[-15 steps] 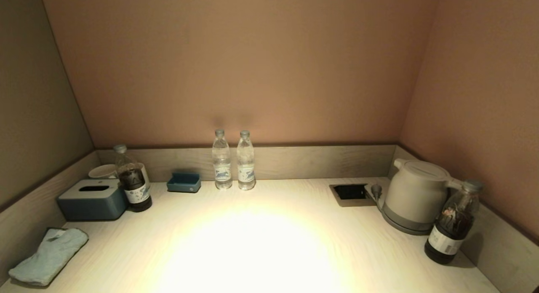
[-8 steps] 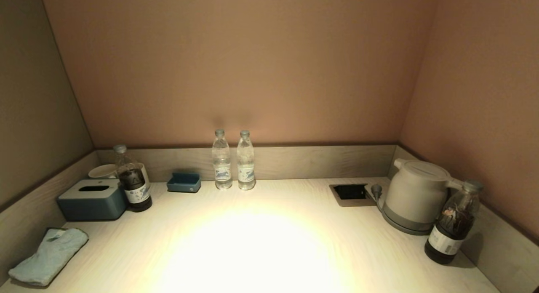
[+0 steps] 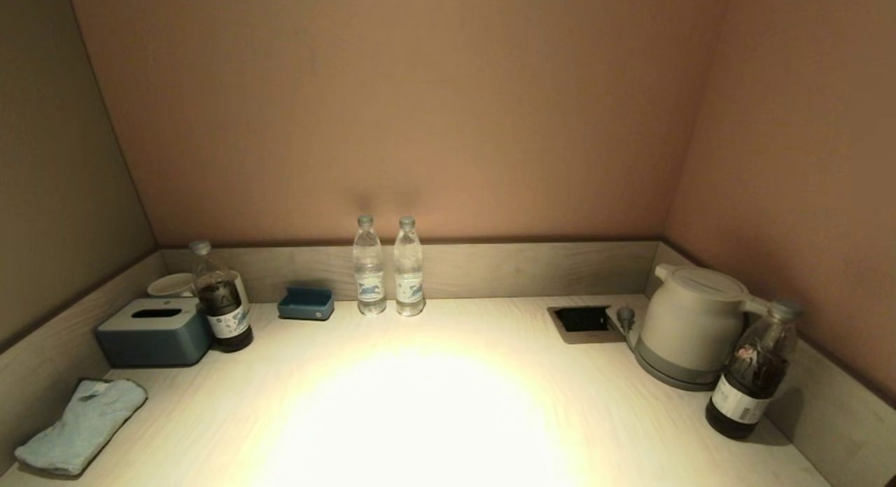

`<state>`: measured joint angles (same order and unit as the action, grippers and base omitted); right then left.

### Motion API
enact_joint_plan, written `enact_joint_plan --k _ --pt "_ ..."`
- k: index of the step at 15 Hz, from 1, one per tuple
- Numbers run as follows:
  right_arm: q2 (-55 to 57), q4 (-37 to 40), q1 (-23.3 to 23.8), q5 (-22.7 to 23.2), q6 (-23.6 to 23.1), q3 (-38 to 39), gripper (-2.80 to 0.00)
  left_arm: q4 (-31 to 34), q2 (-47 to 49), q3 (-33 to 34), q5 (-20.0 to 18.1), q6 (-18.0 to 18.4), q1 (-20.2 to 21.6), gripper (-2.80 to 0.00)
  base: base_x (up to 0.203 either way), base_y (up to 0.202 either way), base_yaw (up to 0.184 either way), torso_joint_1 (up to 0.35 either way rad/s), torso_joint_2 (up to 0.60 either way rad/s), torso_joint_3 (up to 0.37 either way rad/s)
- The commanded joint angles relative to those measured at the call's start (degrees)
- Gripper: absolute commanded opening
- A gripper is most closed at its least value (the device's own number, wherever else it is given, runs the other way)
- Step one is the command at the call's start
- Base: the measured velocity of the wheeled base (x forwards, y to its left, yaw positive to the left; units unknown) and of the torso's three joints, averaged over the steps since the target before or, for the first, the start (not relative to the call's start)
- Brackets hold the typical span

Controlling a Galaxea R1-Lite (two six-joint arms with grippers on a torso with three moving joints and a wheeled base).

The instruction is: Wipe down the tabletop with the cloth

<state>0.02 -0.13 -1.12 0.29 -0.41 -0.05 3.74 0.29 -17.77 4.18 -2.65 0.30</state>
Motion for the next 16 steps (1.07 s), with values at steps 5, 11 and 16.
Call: enact_joint_plan --k 5,11,16 --pt "0.1 0.0 -0.1 0.0 0.0 0.0 -2.8 -15.4 -0.3 11.7 -1.9 1.1 0.0 -2.8 0.0 0.0 0.0 0.0 0.0 0.0" --pt "0.0 0.0 0.0 0.0 0.0 0.0 -2.8 -16.0 -0.3 17.7 -4.8 1.7 0.0 -2.8 0.0 0.0 0.0 0.0 0.0 0.0" --pt "0.1 0.0 0.0 0.1 0.0 0.0 -2.8 -12.0 -0.3 17.8 -5.3 1.6 0.0 -2.8 0.0 0.0 0.0 0.0 0.0 0.0"
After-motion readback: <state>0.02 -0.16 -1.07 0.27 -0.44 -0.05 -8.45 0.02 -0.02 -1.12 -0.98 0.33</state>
